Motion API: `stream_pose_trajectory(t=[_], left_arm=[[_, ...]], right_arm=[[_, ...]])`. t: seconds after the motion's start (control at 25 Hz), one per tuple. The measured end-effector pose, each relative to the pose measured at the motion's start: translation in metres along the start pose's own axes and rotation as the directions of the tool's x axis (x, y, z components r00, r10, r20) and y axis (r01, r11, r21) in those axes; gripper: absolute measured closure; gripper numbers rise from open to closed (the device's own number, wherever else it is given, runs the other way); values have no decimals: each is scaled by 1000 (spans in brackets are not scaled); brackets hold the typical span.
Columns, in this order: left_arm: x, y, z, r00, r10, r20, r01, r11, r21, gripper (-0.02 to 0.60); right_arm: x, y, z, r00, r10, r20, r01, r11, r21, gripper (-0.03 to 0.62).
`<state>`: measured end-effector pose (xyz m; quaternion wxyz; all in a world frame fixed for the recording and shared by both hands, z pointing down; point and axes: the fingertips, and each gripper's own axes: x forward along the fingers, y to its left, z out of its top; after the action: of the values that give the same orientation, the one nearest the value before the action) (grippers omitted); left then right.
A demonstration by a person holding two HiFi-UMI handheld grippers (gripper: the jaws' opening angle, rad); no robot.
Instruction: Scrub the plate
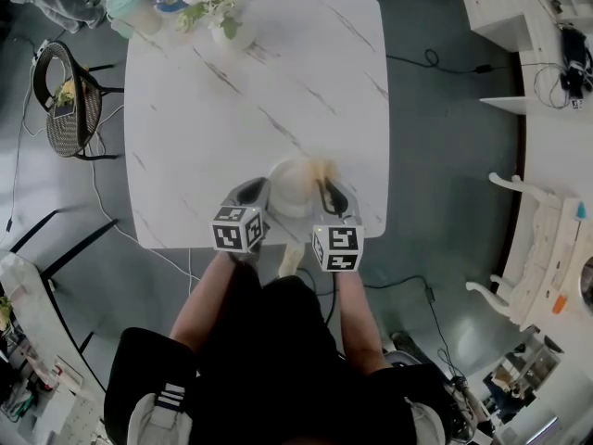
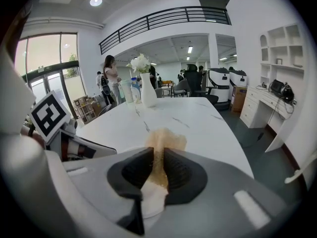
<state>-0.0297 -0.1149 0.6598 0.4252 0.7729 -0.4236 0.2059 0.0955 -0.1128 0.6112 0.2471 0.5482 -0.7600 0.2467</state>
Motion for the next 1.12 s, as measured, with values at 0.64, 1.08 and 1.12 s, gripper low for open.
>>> stream_pose_trajectory(t=[0.64,1.08,1.12], left_arm=[[-1,-1,1,1000,-1,6,1,1000,-3,558],[-2,1,0,1000,-4,12,4,1000,-3,560],[-2,1,0,1000,-4,13,4,1000,-3,561]], right_arm=[[-5,70,22,987,156,38,-154,986,-65,526],[11,86,-4,981,190,-29,-191,980,-56,526],[13,87,-9,981,188,-40,-190,980,-52,526]])
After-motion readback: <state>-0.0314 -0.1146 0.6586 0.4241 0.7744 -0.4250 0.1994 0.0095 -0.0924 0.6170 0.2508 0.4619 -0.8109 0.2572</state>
